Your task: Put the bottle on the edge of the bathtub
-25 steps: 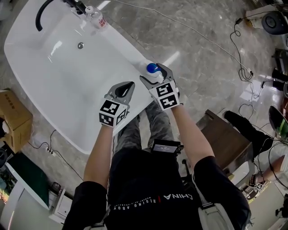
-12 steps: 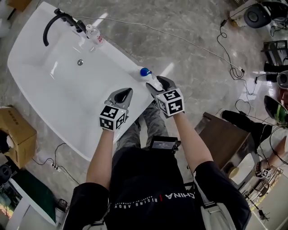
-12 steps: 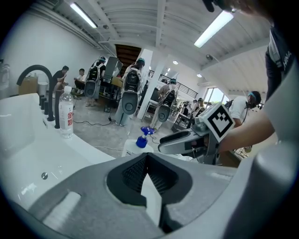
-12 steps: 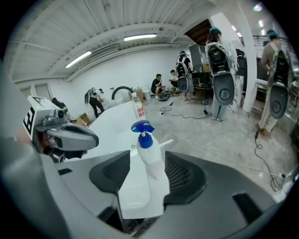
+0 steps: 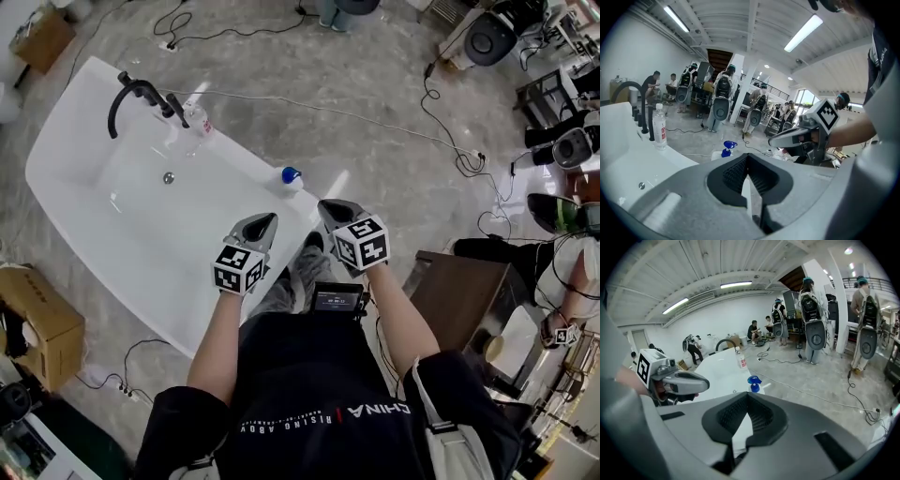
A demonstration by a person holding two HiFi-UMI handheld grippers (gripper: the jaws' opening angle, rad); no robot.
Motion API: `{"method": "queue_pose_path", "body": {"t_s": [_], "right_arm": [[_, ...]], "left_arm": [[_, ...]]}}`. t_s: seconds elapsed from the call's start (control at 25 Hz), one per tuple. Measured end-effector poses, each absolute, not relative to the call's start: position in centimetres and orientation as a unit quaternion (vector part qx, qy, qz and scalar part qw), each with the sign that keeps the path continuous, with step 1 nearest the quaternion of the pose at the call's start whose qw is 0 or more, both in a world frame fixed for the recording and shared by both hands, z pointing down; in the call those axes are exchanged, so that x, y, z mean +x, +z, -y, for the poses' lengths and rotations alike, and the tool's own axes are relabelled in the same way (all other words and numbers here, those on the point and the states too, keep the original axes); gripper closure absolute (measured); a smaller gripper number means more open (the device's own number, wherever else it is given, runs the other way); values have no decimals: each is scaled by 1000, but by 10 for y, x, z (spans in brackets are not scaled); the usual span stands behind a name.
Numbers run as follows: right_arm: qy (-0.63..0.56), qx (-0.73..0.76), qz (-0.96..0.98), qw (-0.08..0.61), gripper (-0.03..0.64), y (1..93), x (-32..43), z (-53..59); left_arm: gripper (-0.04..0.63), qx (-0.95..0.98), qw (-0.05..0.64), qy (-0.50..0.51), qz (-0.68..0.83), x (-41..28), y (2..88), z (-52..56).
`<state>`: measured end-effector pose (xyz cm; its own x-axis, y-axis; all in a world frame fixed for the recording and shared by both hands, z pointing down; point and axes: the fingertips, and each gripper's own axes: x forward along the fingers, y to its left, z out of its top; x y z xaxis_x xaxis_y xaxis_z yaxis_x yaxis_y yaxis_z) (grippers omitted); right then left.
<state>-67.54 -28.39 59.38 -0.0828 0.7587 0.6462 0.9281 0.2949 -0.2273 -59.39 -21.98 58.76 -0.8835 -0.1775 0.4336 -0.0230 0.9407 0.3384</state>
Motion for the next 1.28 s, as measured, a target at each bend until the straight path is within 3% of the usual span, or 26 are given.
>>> {"method": "queue_pose_path", "body": {"t_s": [0.52, 1.28], "right_arm": [[-143, -589, 735, 304, 607, 547, -660, 278], [-160, -598, 725, 301, 607, 541, -674, 273]], "left_arm": [[586, 72, 230, -129, 962, -579, 559, 219], [586, 73, 219, -124, 965, -597, 540, 224]]}}
